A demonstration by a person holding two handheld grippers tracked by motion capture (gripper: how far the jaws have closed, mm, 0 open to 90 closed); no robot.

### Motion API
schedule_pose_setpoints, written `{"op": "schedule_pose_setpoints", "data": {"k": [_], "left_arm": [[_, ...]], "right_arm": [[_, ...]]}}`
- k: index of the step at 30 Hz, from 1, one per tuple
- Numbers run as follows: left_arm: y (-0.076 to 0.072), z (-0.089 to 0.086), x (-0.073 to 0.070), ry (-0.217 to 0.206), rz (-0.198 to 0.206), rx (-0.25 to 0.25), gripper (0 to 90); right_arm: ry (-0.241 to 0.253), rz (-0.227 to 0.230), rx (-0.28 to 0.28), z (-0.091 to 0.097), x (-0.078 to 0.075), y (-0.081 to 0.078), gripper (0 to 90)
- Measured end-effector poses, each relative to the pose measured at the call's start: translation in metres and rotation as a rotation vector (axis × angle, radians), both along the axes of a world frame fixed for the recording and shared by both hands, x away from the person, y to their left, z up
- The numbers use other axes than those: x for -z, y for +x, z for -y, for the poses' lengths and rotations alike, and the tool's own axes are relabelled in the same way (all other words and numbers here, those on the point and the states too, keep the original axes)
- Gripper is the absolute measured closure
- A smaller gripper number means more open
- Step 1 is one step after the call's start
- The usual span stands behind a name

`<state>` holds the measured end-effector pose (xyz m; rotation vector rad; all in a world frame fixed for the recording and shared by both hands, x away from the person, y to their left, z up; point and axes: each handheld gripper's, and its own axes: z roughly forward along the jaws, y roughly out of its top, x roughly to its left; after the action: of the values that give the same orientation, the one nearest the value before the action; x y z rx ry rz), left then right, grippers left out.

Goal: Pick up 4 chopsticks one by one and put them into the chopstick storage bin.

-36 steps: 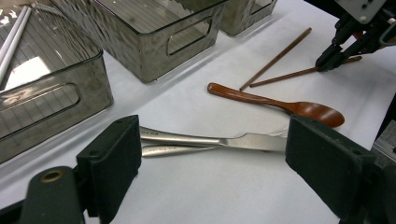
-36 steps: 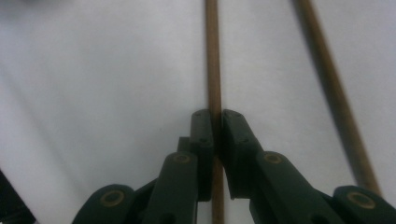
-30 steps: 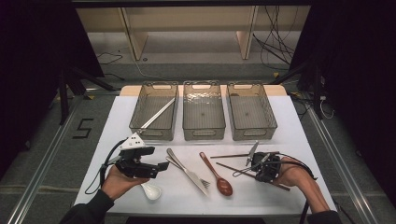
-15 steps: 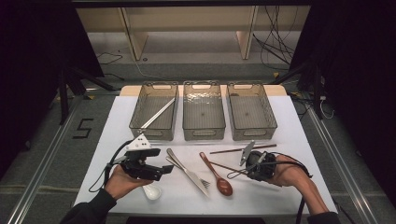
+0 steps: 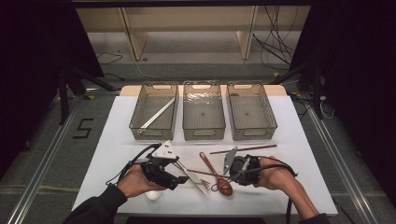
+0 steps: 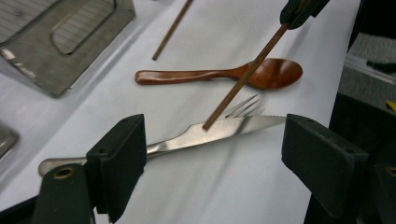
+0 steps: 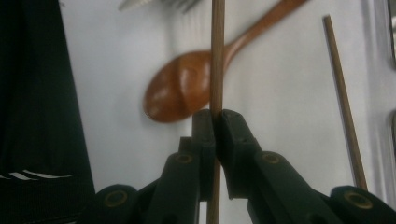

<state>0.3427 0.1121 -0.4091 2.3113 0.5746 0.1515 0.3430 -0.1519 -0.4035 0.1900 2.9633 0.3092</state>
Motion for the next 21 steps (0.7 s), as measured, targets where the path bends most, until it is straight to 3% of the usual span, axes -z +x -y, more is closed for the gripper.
{"op": "schedule_pose_setpoints", "data": {"k": [9, 15, 21], "left_arm": [[0.000, 0.013, 0.006, 0.071, -0.005, 0.080, 33.3], [-0.004, 0.018, 0.009, 0.128, -0.009, 0.132, 45.5], [-0.007, 0.022, 0.010, 0.158, 0.006, 0.168, 55.8]], "right_arm": [[0.006, 0.027, -0.074, -0.019, -0.005, -0.011, 85.1], [0.010, 0.043, -0.102, -0.025, -0.009, -0.017, 85.1], [0.014, 0.048, -0.121, -0.028, -0.008, -0.019, 85.1]]}}
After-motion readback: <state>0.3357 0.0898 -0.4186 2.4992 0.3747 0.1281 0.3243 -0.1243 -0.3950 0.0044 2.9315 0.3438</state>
